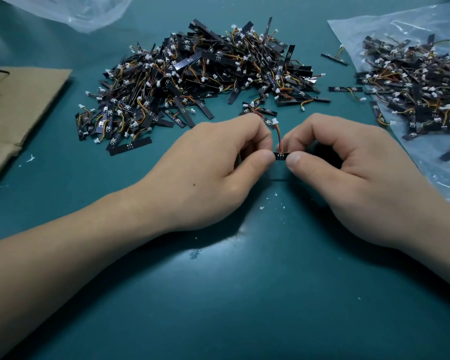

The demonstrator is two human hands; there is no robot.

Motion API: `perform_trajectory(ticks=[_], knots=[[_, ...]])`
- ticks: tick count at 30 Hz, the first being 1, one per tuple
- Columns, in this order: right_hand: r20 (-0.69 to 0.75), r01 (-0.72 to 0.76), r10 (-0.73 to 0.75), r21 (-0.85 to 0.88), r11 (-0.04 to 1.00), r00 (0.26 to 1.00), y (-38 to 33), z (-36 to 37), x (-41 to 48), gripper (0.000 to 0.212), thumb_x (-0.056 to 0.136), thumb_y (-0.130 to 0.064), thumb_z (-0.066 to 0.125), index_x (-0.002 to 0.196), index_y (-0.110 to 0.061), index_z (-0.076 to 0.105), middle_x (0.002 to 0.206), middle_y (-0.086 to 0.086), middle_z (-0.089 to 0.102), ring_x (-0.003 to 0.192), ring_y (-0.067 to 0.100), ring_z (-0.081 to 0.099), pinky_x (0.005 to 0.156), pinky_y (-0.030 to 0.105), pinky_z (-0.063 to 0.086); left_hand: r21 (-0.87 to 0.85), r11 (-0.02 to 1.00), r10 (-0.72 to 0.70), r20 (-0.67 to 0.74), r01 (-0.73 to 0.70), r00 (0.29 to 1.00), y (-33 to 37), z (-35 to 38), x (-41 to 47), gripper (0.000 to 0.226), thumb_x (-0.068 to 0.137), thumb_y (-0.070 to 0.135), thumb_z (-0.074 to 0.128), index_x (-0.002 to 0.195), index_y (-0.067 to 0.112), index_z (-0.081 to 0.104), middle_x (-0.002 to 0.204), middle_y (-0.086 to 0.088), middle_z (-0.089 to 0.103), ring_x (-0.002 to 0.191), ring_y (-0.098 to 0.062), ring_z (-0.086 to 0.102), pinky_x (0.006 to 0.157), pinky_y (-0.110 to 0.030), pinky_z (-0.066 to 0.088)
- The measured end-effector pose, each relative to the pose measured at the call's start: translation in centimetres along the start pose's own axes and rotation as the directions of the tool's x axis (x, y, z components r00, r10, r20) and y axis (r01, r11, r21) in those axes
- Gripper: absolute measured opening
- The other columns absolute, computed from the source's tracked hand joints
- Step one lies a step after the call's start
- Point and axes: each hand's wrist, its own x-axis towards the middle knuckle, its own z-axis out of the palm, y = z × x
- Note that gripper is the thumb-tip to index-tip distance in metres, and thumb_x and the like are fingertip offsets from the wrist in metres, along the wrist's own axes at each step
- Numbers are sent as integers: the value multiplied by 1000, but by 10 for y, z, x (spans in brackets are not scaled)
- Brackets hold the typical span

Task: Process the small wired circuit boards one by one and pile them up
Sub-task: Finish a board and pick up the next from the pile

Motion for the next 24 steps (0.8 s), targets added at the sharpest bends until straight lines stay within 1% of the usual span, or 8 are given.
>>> perform_trajectory(ticks=[2, 4, 7, 10, 13, 18, 22, 24], knots=[[-7, -7, 7, 12, 1000, 1000, 0, 0, 0, 10, 92, -35, 58, 90, -26, 63, 89, -11, 68, 85, 7, 60, 74, 24, 44, 23, 1000, 8, 0, -7, 1000, 0, 1, -1, 8, 98, 35, 51, 95, 28, 54, 75, 10, 62, 71, -11, 57, 70, -39, 48], [-6, -7, 7, 17, 1000, 1000, 0, -1, 1, 10, 92, -36, 58, 90, -27, 62, 91, -10, 69, 87, 10, 61, 77, 29, 46, 21, 1000, 15, -5, -15, 1000, 0, 1, -1, 9, 98, 35, 50, 97, 27, 54, 76, 10, 62, 72, -13, 57, 71, -41, 48], [8, 8, -8, 17, 1000, 1000, 0, 0, 0, 7, 91, -33, 57, 86, -28, 60, 94, -8, 70, 91, 13, 62, 83, 37, 48, 48, 998, 30, -4, -30, 1000, 0, 2, 0, 9, 98, 36, 51, 95, 27, 54, 72, 13, 57, 68, -10, 53, 67, -34, 45], [-6, 13, -13, 28, 1000, 1000, 0, -2, 0, 8, 93, -34, 57, 90, -27, 60, 92, -8, 69, 87, 14, 61, 79, 35, 47, 15, 999, 35, -45, -35, 998, 0, 1, 0, 6, 98, 33, 54, 95, 28, 54, 70, 18, 54, 67, -7, 53, 63, -23, 40], [16, 21, -21, 10, 1000, 1000, 0, -2, 0, 9, 92, -34, 57, 89, -26, 60, 91, -8, 69, 86, 11, 59, 77, 32, 46, 46, 998, 42, -26, -41, 999, 0, 2, 1, 6, 97, 33, 54, 95, 29, 53, 70, 18, 53, 67, -7, 52, 64, -28, 41], [20, 13, -12, -2, 1000, 1000, 0, -2, 1, 10, 92, -35, 57, 92, -26, 62, 89, -14, 66, 87, 8, 58, 74, 24, 42, 46, 998, 50, -34, -49, 998, -1, 2, 1, 6, 97, 33, 55, 95, 28, 54, 71, 17, 55, 69, -9, 54, 64, -26, 41], [22, 3, -3, -11, 1000, 1000, 1, -2, 1, 10, 93, -35, 55, 93, -27, 60, 84, -19, 60, 80, 2, 54, 68, 18, 37, 20, 999, 49, -65, -48, 997, -1, 2, 0, 5, 97, 31, 56, 98, 26, 56, 72, 21, 55, 68, -9, 56, 63, -21, 41], [36, 10, -8, -39, 999, 999, 1, -1, 1, 10, 92, -36, 54, 94, -28, 60, 85, -18, 60, 83, 2, 54, 70, 18, 37, 41, 998, 43, -40, -41, 998, -1, 2, 0, 6, 97, 32, 54, 98, 26, 55, 71, 17, 57, 68, -8, 54, 64, -27, 42]])
